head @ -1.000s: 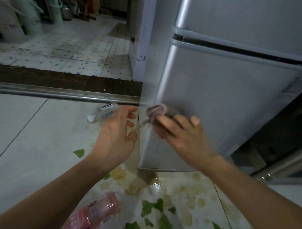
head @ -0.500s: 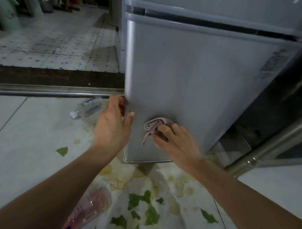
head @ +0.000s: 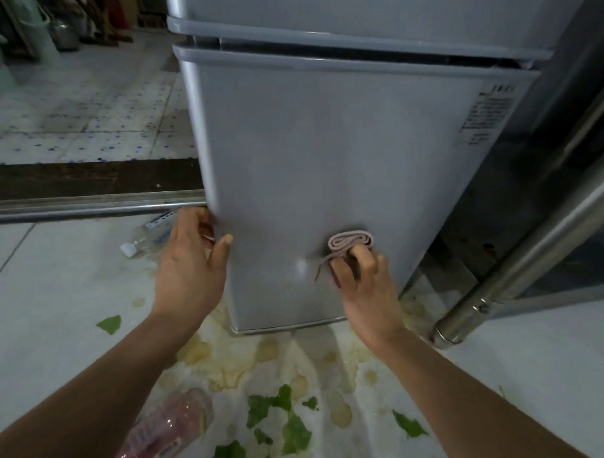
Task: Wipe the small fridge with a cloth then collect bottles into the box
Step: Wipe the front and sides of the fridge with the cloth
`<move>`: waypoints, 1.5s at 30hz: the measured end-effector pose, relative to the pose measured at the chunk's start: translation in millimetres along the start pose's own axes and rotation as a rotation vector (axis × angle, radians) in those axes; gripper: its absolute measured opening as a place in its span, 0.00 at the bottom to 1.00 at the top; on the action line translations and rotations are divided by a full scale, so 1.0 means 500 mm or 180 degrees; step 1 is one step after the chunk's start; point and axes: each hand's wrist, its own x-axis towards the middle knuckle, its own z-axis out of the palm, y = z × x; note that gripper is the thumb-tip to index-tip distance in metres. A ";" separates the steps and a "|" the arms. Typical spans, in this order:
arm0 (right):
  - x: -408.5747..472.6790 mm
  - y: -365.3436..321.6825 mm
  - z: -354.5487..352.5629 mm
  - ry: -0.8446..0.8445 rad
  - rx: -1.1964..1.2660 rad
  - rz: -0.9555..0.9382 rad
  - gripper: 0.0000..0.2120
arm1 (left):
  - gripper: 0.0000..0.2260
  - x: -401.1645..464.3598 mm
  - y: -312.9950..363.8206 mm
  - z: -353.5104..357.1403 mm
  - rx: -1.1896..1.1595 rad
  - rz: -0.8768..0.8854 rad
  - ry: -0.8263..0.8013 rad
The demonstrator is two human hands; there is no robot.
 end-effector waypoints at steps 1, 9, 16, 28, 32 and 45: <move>0.000 0.005 -0.005 0.0006 0.0005 -0.0048 0.19 | 0.11 0.000 0.001 0.000 -0.0011 0.0001 0.0005; 0.155 0.070 -0.068 0.1037 0.0375 0.1447 0.11 | 0.10 -0.004 0.000 0.005 -0.0120 -0.0060 0.0065; 0.039 0.038 -0.028 0.0261 0.0351 0.1710 0.10 | 0.10 -0.010 0.005 0.008 -0.0234 -0.0082 0.0119; 0.162 0.123 -0.106 0.1047 0.0771 0.2347 0.27 | 0.09 -0.014 -0.005 0.015 -0.0238 0.0074 0.0257; 0.096 0.110 -0.026 0.0910 0.0414 0.2745 0.30 | 0.10 -0.013 -0.017 0.023 -0.0279 0.0155 0.0322; 0.075 0.122 -0.056 0.1019 0.1087 0.2959 0.32 | 0.15 -0.040 -0.030 0.026 -0.0447 0.0016 0.0171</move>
